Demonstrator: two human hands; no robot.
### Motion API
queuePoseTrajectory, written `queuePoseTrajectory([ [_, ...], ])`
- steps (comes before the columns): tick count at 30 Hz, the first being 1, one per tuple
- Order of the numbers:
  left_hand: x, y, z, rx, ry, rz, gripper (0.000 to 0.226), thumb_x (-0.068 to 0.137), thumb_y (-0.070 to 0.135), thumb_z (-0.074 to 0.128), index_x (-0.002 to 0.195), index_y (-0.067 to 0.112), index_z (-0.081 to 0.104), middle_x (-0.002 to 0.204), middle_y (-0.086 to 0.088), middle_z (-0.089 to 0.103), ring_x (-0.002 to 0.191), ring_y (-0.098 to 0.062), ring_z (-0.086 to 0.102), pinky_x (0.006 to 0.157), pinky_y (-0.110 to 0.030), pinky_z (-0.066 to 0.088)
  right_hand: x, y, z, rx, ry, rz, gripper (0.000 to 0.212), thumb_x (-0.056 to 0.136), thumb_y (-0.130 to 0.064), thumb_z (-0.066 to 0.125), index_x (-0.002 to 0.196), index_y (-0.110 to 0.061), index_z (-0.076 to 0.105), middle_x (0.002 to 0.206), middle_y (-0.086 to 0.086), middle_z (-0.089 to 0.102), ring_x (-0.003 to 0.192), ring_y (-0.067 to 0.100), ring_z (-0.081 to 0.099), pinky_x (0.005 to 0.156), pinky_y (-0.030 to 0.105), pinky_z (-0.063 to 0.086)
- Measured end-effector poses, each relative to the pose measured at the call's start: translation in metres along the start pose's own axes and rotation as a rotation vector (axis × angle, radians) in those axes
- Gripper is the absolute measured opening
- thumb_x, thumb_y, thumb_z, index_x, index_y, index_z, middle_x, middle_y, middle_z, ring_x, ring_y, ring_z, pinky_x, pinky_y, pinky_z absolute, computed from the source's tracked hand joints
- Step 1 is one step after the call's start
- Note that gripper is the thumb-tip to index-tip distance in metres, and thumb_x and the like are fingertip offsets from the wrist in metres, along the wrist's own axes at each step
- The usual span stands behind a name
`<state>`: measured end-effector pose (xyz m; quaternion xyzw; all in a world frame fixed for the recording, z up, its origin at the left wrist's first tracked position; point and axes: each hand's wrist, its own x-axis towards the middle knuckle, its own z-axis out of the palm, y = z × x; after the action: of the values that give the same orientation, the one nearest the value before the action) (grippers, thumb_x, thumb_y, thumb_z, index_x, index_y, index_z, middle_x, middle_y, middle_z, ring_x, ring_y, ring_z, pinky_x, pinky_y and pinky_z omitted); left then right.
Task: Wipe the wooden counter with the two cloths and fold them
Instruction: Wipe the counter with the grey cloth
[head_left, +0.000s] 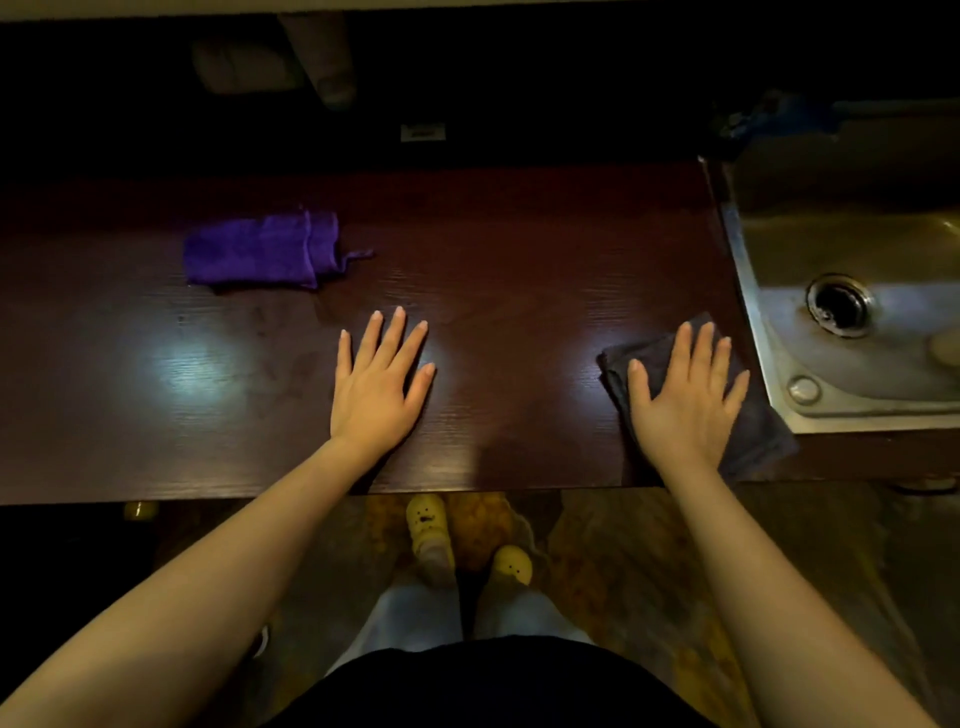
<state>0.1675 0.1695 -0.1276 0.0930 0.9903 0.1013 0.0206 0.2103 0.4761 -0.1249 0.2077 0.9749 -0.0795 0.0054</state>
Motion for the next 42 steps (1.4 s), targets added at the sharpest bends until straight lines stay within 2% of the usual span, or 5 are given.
queuePoseTrajectory([
  [5, 0.001, 0.0, -0.002, -0.033, 0.003, -0.012, 0.058, 0.089, 0.053, 0.023, 0.142, 0.03, 0.025, 0.155, -0.001, 0.02, 0.144, -0.018, 0.007, 0.116, -0.05, 0.002, -0.014, -0.003, 0.002, 0.014, 0.002, 0.107, 0.076, 0.089, -0.055, 0.024, 0.149, -0.01, 0.013, 0.158, 0.016, 0.013, 0.146, 0.032, 0.007, 0.115, 0.057, 0.005],
  [21, 0.002, 0.0, -0.004, -0.015, -0.02, -0.003, 0.055, 0.09, 0.05, 0.026, 0.141, 0.031, 0.024, 0.154, -0.001, 0.021, 0.143, -0.017, 0.005, 0.116, -0.052, 0.003, 0.093, -0.024, -0.005, -0.041, -0.107, -0.172, 0.076, 0.092, -0.058, 0.024, 0.15, -0.014, 0.001, 0.16, 0.009, -0.003, 0.146, 0.026, -0.008, 0.117, 0.054, -0.003],
  [26, 0.004, -0.004, -0.008, -0.088, -0.032, -0.013, 0.056, 0.088, 0.053, 0.027, 0.14, 0.033, 0.028, 0.154, 0.004, 0.022, 0.143, -0.014, 0.006, 0.116, -0.048, 0.002, 0.089, -0.089, 0.006, -0.019, -0.097, -0.285, 0.078, 0.088, -0.059, 0.023, 0.149, -0.013, 0.007, 0.16, 0.009, 0.002, 0.147, 0.028, -0.002, 0.116, 0.055, -0.002],
  [32, 0.032, -0.037, -0.032, -0.138, 0.156, -0.03, 0.046, 0.089, 0.039, 0.034, 0.132, 0.027, 0.045, 0.145, 0.0, 0.042, 0.133, -0.02, 0.035, 0.103, -0.043, 0.029, 0.053, -0.199, 0.029, 0.031, -0.145, -0.575, 0.083, 0.081, -0.061, 0.016, 0.149, -0.012, 0.014, 0.159, 0.01, 0.011, 0.147, 0.029, 0.004, 0.117, 0.055, 0.0],
  [42, 0.115, -0.14, -0.035, -0.006, 0.092, -0.235, 0.054, 0.09, 0.045, 0.03, 0.141, 0.03, 0.026, 0.154, -0.001, 0.025, 0.143, -0.025, 0.013, 0.112, -0.057, 0.002, 0.022, -0.297, 0.046, 0.021, -0.157, -0.767, 0.079, 0.085, -0.059, 0.024, 0.148, -0.012, 0.018, 0.159, 0.009, 0.012, 0.147, 0.028, 0.005, 0.116, 0.054, -0.003],
])
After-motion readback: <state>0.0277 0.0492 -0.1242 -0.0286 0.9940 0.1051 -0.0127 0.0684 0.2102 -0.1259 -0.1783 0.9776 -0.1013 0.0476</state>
